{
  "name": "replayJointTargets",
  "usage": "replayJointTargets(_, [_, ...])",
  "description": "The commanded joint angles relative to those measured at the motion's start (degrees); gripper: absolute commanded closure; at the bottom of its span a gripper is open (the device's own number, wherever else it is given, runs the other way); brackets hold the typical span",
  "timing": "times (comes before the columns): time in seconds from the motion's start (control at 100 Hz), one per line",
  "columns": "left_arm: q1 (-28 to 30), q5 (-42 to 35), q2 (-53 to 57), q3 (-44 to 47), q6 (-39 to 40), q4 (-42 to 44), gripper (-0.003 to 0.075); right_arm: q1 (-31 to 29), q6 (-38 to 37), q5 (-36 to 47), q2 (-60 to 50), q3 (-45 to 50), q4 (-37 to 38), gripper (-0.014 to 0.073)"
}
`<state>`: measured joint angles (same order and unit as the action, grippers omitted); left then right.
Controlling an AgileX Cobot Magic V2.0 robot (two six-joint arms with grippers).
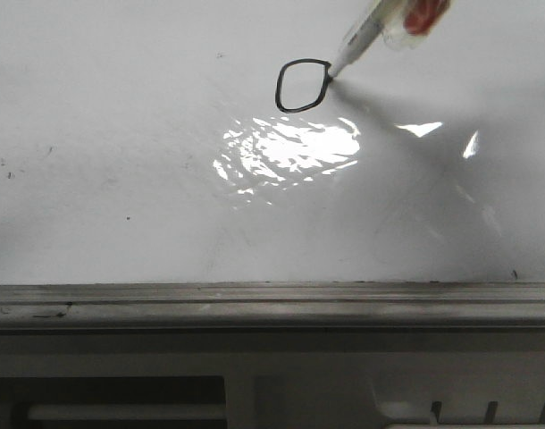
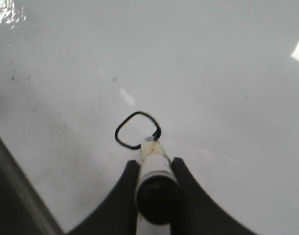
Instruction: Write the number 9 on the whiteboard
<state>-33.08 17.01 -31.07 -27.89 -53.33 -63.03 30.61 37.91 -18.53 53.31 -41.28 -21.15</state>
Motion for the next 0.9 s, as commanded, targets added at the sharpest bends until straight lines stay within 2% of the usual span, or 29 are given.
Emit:
replayJointTargets(0.0, [-0.2, -1.3, -0.1, -1.5, 0.6, -1.1, 0.0739, 0.0, -0.9, -5.2, 0.3, -0.8, -0.1, 0.0639])
replayJointTargets(0.13, [-0.2, -1.3, -0.1, -1.5, 0.6, -1.1, 0.0739, 3.0, -1.6, -8.4, 0.3, 4.1, -1.9, 0.0638])
replayJointTargets(0.35, [-0.2, -1.1, -0.1, -1.5, 0.6, -1.1, 0.0739, 6.8, -2.7, -1.0, 0.3, 8.5, -2.7, 0.0639])
replayJointTargets(0.49, [-0.2, -1.0, -0.1, -1.5, 0.6, -1.1, 0.0739, 7.5, -2.7, -0.9, -0.6, 5.7, -2.7, 0.0639])
replayJointTargets(0.64, [-0.2, 1.2, -0.1, -1.5, 0.2, -0.3, 0.0732, 11.1, -2.1, -3.9, -4.0, -3.1, -2.7, 0.0639])
replayJointTargets(0.71, [-0.2, 4.8, -0.5, -1.5, -2.0, 1.9, 0.0673, 12.1, -2.1, -7.5, -4.5, -7.1, -2.7, 0.0639])
replayJointTargets(0.84, [-0.2, 11.8, -4.3, -1.5, -6.6, 2.6, 0.0426, 12.3, -2.1, -14.1, -3.5, -11.0, -2.7, 0.0639])
replayJointTargets(0.89, [-0.2, 13.3, -6.7, -1.5, -8.2, 1.9, 0.0358, 12.3, -2.1, -15.5, -2.5, -11.4, -2.7, 0.0639])
